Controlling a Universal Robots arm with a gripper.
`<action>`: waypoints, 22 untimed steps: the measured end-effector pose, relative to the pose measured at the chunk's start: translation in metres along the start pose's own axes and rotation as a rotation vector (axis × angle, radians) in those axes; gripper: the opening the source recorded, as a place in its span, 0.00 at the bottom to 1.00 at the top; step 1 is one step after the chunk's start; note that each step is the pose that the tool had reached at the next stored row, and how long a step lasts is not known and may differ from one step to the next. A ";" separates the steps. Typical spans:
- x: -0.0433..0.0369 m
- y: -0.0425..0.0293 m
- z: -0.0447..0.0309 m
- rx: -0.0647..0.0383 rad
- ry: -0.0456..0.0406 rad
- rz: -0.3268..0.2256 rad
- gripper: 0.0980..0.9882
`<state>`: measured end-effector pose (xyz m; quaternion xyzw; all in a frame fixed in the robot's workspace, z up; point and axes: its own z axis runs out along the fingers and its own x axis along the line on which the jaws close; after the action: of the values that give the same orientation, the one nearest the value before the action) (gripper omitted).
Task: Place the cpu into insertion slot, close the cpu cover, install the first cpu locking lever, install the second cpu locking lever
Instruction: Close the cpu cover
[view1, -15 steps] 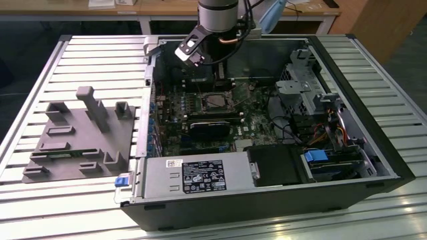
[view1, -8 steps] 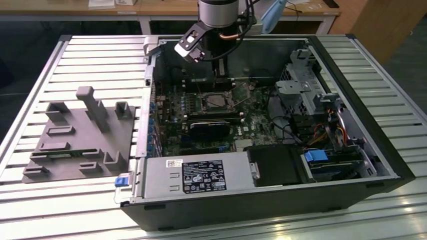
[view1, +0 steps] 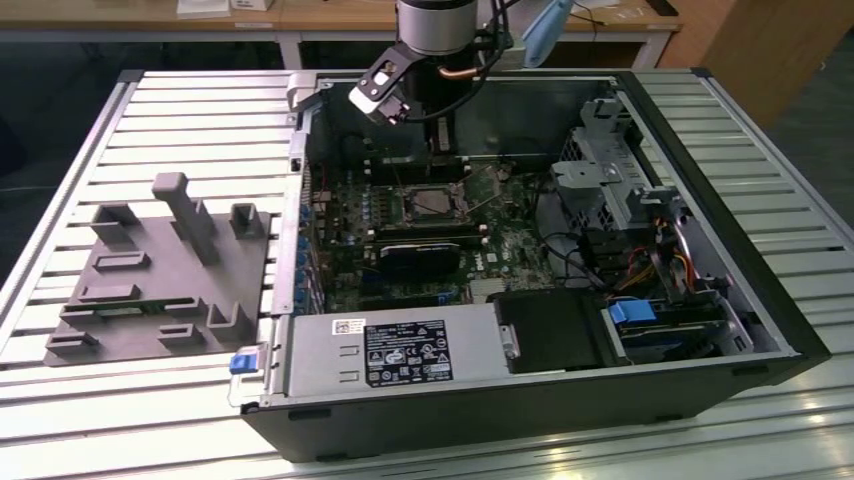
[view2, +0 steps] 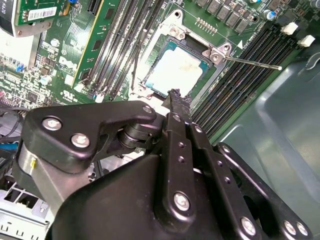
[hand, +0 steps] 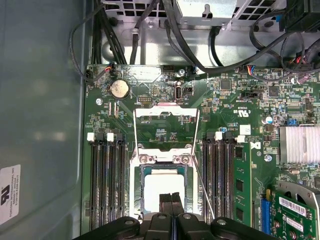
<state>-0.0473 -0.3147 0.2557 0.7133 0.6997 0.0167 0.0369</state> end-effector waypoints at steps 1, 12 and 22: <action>-0.0001 0.0000 -0.0004 0.000 -0.0004 0.000 0.00; -0.0002 0.0005 -0.0058 0.000 0.0000 0.000 0.00; 0.0003 0.0225 -0.0042 0.000 -0.0001 0.000 0.00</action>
<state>-0.0252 -0.3147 0.2616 0.7133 0.6997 0.0166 0.0369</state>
